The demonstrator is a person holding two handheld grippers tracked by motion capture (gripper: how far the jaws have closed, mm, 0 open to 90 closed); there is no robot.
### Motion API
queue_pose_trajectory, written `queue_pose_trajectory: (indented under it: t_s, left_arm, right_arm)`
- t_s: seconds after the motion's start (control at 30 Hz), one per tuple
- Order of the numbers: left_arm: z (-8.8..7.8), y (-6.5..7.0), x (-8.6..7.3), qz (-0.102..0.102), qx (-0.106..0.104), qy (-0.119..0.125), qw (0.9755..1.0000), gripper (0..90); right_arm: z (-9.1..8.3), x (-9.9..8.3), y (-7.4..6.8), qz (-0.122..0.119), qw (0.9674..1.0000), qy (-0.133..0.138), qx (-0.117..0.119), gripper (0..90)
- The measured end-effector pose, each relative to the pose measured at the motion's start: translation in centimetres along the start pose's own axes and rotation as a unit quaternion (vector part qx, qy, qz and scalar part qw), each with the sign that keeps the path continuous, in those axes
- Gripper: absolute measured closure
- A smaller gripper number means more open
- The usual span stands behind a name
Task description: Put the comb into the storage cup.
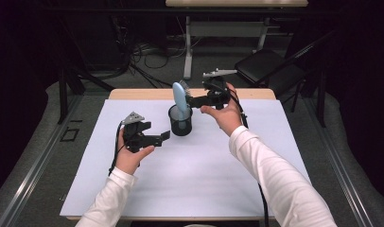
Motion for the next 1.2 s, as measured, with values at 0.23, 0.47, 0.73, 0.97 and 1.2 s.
queue_pose_trajectory:
  t_s: [0.23,0.47,0.73,0.97,1.2]
  left_arm:
    - [0.0,-0.2,0.1,-0.007,-0.005,0.000,1.0000,4.1]
    - [-0.2,-0.3,0.4,-0.006,-0.010,-0.002,0.9999,4.2]
    - [-1.0,-0.1,0.9,0.001,-0.002,0.000,1.0000,4.2]
    - [-1.4,0.1,1.4,-0.006,-0.009,0.009,0.9999,1.9]
    - [-1.8,0.0,1.6,-0.014,-0.006,0.008,0.9999,1.4]
  right_arm:
    - [-0.4,-0.3,0.3,0.001,1.0000,0.001,0.005,0.0]
    - [-0.9,-0.3,0.4,-0.002,1.0000,0.001,0.008,0.0]
    - [-1.4,-0.4,0.2,-0.010,0.9999,-0.002,0.014,0.0]
    - [-2.3,-0.7,0.2,-0.013,0.9997,0.004,0.018,0.0]
    - [-2.6,-1.4,0.0,-0.017,0.9996,-0.004,0.022,0.0]
Point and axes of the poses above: each handheld gripper's, and its own axes: z roughly forward along the jaws, x roughly out of its top, y roughly to its right, the point moved 3 cm from there along z, roughly forward along the jaws, and after that the axes turned 3 degrees about -x, right-handed, at the moved point
